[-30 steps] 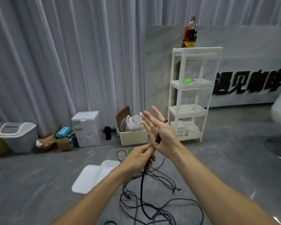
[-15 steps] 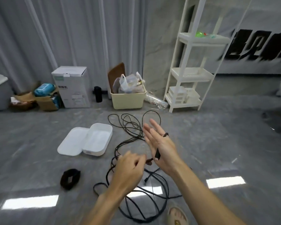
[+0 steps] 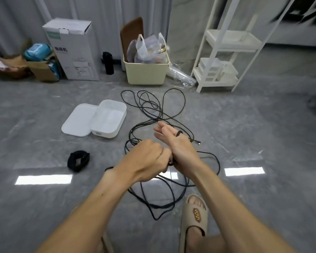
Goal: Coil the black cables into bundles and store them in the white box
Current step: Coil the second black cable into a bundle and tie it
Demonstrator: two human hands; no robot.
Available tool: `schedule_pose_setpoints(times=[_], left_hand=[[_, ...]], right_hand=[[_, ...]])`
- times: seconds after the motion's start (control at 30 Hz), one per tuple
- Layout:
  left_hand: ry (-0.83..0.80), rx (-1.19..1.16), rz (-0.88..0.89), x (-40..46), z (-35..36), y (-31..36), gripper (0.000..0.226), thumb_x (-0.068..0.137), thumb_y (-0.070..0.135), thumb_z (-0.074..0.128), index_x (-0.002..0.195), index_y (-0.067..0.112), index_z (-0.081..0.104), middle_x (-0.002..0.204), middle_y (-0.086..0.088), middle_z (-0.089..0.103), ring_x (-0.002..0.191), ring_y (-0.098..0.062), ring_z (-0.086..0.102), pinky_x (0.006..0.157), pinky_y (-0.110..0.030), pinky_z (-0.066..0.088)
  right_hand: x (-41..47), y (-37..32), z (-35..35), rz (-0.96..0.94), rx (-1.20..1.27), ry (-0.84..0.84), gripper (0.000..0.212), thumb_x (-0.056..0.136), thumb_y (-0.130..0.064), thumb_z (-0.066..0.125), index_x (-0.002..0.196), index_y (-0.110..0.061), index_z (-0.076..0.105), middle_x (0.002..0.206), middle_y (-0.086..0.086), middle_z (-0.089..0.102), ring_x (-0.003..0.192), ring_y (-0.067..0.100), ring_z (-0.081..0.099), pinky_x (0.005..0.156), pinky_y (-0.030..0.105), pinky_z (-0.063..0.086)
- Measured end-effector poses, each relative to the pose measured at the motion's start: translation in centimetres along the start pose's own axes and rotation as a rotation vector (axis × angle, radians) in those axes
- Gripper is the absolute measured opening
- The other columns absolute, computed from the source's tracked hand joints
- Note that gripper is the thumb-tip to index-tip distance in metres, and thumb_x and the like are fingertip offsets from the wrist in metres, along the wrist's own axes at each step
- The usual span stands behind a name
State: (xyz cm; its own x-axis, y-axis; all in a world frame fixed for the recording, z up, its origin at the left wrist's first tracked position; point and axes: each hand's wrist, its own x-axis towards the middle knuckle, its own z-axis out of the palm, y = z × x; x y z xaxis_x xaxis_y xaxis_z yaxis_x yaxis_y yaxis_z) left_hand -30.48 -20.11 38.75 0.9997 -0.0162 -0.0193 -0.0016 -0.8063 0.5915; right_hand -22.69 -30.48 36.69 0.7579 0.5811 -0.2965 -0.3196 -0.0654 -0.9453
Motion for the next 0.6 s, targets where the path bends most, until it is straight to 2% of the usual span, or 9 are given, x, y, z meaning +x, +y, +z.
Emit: schedule_pose_setpoints(times=[0.1,0.17,0.2,0.23,0.3,0.37,0.47,0.53,0.6], left_hand=[[0.045,0.022,-0.054,-0.2,-0.9,0.3,0.054,0.083,0.034,0.023,0.048,0.019,0.062,0.069,0.001,0.072,0.069,-0.014,0.060,0.078,-0.041,0.047],[0.127,0.027,-0.103,-0.2,-1.7,0.1,0.055,0.082,0.036,0.025,0.045,0.017,0.061,0.060,0.001,0.068,0.060,-0.011,0.057,0.072,-0.039,0.048],[0.169,0.005,-0.123,-0.2,-2.0,-0.1,0.054,0.081,0.037,0.028,0.046,0.013,0.062,0.054,-0.001,0.065,0.054,-0.012,0.053,0.067,-0.039,0.047],[0.199,-0.028,-0.134,-0.1,-2.2,-0.2,0.052,0.079,0.038,0.032,0.047,0.009,0.062,0.051,-0.005,0.062,0.050,-0.016,0.049,0.062,-0.041,0.046],[0.185,-0.112,-0.135,-0.1,-2.5,-0.3,0.047,0.076,0.039,0.041,0.055,0.002,0.063,0.055,-0.012,0.062,0.054,-0.026,0.050,0.060,-0.043,0.045],[0.053,-0.244,-0.130,-0.1,-2.7,-0.5,0.038,0.075,0.039,0.052,0.066,0.005,0.068,0.068,-0.015,0.065,0.066,-0.026,0.057,0.063,-0.039,0.046],[-0.096,-0.480,-0.117,-0.4,-3.3,-1.2,0.020,0.079,0.038,0.066,0.074,0.021,0.075,0.073,-0.004,0.068,0.065,-0.006,0.055,0.061,-0.021,0.042],[-0.108,-0.582,-0.101,-0.6,-3.6,-1.7,0.016,0.088,0.037,0.071,0.074,0.032,0.075,0.069,0.011,0.067,0.065,0.002,0.057,0.061,-0.009,0.041],[-0.097,-0.628,-0.100,-0.5,-3.5,-1.9,0.018,0.091,0.039,0.067,0.077,0.032,0.076,0.070,0.012,0.069,0.068,0.002,0.062,0.064,-0.008,0.045]], right_hand=[[0.0,0.7,-0.5,-0.035,-0.251,-0.020,0.036,0.107,-0.027,0.043,0.142,-0.021,0.052,0.131,-0.006,0.063,0.122,0.003,0.057,0.096,0.015,0.047],[-0.4,0.9,-0.9,-0.017,-0.409,-0.045,0.036,0.107,-0.028,0.041,0.140,-0.019,0.055,0.122,-0.009,0.067,0.110,-0.005,0.060,0.090,0.006,0.045],[-0.6,0.9,-1.1,0.017,-0.447,-0.084,0.034,0.108,-0.030,0.039,0.131,-0.020,0.061,0.111,-0.010,0.071,0.103,-0.006,0.064,0.087,0.009,0.046],[-0.9,1.0,-1.1,0.072,-0.442,-0.143,0.035,0.108,-0.034,0.036,0.120,-0.021,0.066,0.102,-0.007,0.074,0.099,0.000,0.068,0.087,0.018,0.049],[-1.3,0.8,-1.1,0.210,-0.303,-0.280,0.041,0.107,-0.040,0.033,0.113,-0.016,0.066,0.103,0.008,0.075,0.092,0.020,0.075,0.085,0.033,0.057],[-1.7,0.7,-1.0,0.301,-0.134,-0.411,0.040,0.105,-0.038,0.034,0.119,-0.009,0.057,0.104,0.019,0.073,0.070,0.025,0.074,0.071,0.034,0.061],[-1.9,0.3,-1.1,0.354,-0.031,-0.503,0.043,0.101,-0.051,0.035,0.116,-0.021,0.062,0.096,0.023,0.073,0.032,0.009,0.036,0.036,0.020,0.037],[-1.8,0.0,-1.2,0.401,0.063,-0.568,0.062,0.098,-0.070,0.029,0.107,-0.027,0.072,0.085,0.024,0.072,0.026,0.007,0.023,0.031,0.015,0.021],[-1.9,-0.4,-1.0,0.440,0.181,-0.678,0.077,0.093,-0.077,0.018,0.102,-0.027,0.076,0.072,0.023,0.069,0.022,0.004,0.021,0.030,0.009,0.019]])
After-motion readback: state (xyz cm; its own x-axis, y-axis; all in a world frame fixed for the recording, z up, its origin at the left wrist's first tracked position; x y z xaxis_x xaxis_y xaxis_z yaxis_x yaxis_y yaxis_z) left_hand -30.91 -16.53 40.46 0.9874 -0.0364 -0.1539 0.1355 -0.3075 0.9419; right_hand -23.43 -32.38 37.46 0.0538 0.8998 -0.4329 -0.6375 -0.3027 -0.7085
